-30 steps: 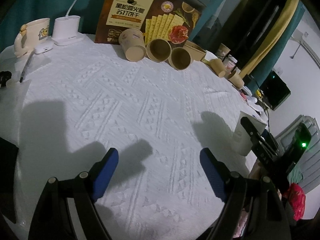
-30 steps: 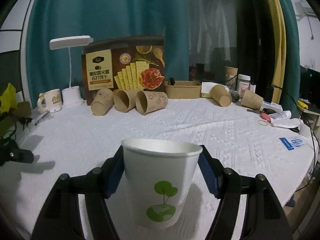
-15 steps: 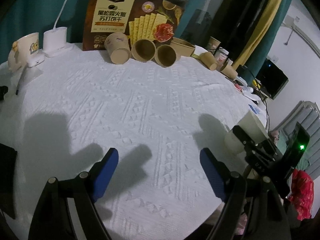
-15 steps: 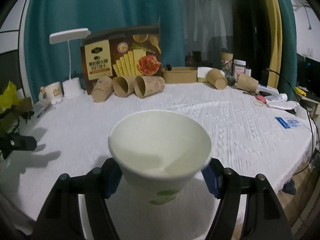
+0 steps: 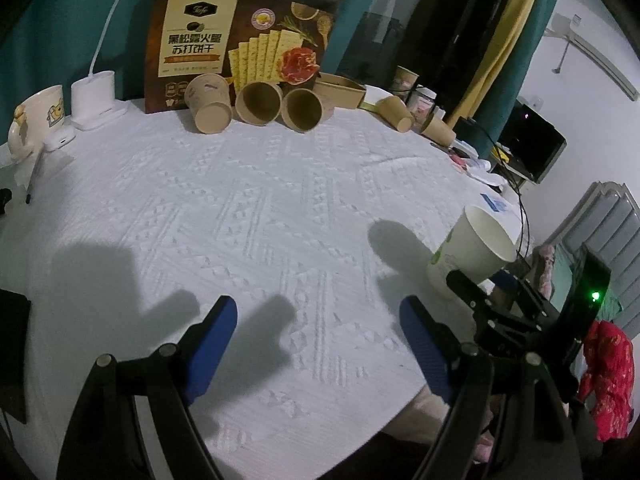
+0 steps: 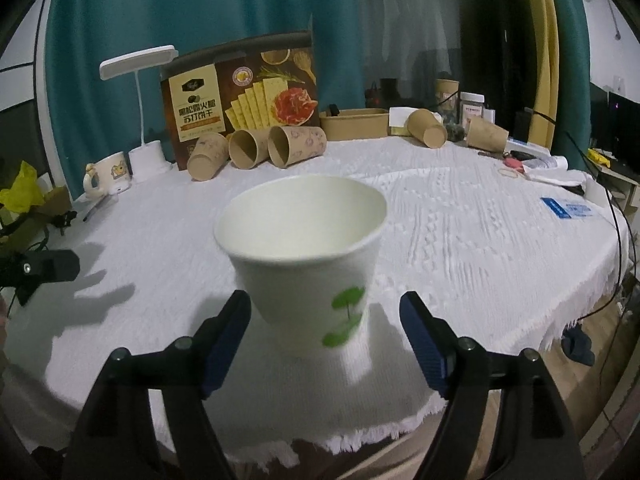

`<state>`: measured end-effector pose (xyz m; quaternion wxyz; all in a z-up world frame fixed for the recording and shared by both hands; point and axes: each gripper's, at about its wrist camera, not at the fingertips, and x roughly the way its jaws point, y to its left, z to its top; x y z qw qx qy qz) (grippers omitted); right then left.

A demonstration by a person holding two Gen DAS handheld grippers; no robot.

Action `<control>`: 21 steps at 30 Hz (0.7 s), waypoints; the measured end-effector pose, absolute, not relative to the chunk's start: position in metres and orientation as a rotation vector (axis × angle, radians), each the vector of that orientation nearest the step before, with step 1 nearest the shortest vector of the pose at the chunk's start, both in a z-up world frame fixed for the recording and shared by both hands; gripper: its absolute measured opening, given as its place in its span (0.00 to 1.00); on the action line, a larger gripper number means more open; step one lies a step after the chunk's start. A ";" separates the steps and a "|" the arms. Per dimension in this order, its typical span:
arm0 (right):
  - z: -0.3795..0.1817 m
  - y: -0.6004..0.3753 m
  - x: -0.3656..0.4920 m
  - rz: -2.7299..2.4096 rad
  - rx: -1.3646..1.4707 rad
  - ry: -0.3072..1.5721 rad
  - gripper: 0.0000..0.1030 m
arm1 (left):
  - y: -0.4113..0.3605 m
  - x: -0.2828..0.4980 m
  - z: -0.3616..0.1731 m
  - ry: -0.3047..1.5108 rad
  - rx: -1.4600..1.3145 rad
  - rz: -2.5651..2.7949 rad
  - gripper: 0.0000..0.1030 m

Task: Flip cup upright
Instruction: 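Rotate the held cup rim-up with the right tool and lower it, then set the cup upright on the table and open the right tool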

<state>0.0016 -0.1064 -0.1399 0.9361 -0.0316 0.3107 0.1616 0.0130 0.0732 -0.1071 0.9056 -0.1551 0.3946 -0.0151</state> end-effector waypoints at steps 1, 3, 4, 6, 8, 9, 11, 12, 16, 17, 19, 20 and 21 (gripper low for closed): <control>-0.140 -0.108 -0.001 0.330 -0.064 0.640 0.73 | 0.071 0.012 -0.107 0.815 -0.317 -0.034 0.81; -0.140 -0.111 -0.005 0.328 -0.063 0.646 0.73 | 0.067 0.012 -0.105 0.814 -0.309 -0.040 0.81; -0.140 -0.113 -0.007 0.325 -0.064 0.648 0.73 | 0.065 0.011 -0.105 0.812 -0.305 -0.044 0.81; -0.139 -0.117 -0.012 0.315 -0.065 0.655 0.73 | 0.061 0.011 -0.104 0.810 -0.295 -0.048 0.81; -0.138 -0.122 -0.016 0.303 -0.062 0.662 0.73 | 0.056 0.010 -0.102 0.806 -0.280 -0.053 0.81; -0.137 -0.125 -0.018 0.299 -0.060 0.665 0.73 | 0.054 0.009 -0.101 0.804 -0.273 -0.056 0.81; -0.135 -0.131 -0.023 0.286 -0.051 0.670 0.73 | 0.048 0.008 -0.100 0.801 -0.261 -0.065 0.81; -0.134 -0.134 -0.024 0.281 -0.046 0.673 0.73 | 0.045 0.008 -0.099 0.801 -0.256 -0.070 0.81; -0.127 -0.148 -0.031 0.251 -0.032 0.674 0.73 | 0.035 0.007 -0.097 0.798 -0.239 -0.091 0.81; -0.125 -0.150 -0.032 0.245 -0.029 0.673 0.73 | 0.032 0.007 -0.097 0.798 -0.233 -0.096 0.81; -0.122 -0.157 -0.035 0.230 -0.022 0.672 0.73 | 0.026 0.006 -0.095 0.794 -0.218 -0.105 0.81; -0.120 -0.159 -0.036 0.225 -0.020 0.671 0.73 | 0.024 0.006 -0.094 0.792 -0.210 -0.107 0.81; -0.118 -0.162 -0.037 0.219 -0.017 0.670 0.73 | 0.021 0.005 -0.093 0.788 -0.200 -0.109 0.81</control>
